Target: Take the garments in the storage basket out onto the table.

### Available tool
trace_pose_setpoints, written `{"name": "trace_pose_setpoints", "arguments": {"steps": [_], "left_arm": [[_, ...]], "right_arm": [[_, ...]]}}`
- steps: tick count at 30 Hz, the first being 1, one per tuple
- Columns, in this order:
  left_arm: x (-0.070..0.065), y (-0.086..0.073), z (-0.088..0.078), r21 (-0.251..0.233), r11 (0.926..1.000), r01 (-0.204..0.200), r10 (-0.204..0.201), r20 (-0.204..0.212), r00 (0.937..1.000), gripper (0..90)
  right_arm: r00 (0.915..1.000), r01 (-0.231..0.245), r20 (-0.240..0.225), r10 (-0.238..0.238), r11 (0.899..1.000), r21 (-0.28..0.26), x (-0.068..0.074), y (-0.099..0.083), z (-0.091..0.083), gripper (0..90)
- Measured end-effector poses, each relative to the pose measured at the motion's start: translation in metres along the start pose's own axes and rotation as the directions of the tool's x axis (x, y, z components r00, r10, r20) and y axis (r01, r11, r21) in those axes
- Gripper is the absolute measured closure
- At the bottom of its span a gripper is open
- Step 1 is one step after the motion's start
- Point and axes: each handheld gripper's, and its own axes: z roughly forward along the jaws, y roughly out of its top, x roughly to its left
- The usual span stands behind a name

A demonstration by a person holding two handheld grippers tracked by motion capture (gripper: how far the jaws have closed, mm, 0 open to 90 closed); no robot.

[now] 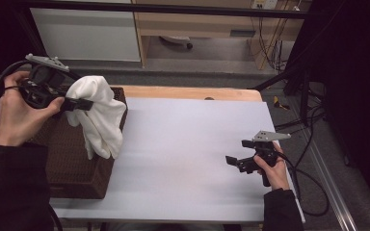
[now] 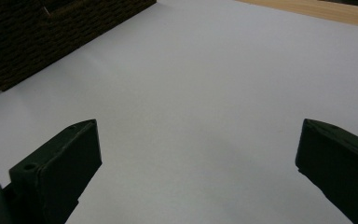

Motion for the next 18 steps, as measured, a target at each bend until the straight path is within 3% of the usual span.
{"name": "trace_pose_setpoints", "arguments": {"steps": [18], "left_arm": [[-0.024,0.024,0.019,0.005,0.9983,-0.058,0.058,0.039,0.9976,77.8]], "right_arm": [[1.0,0.001,0.001,-0.001,1.0,-0.001,0.0,0.0,0.0,0.7]]}}
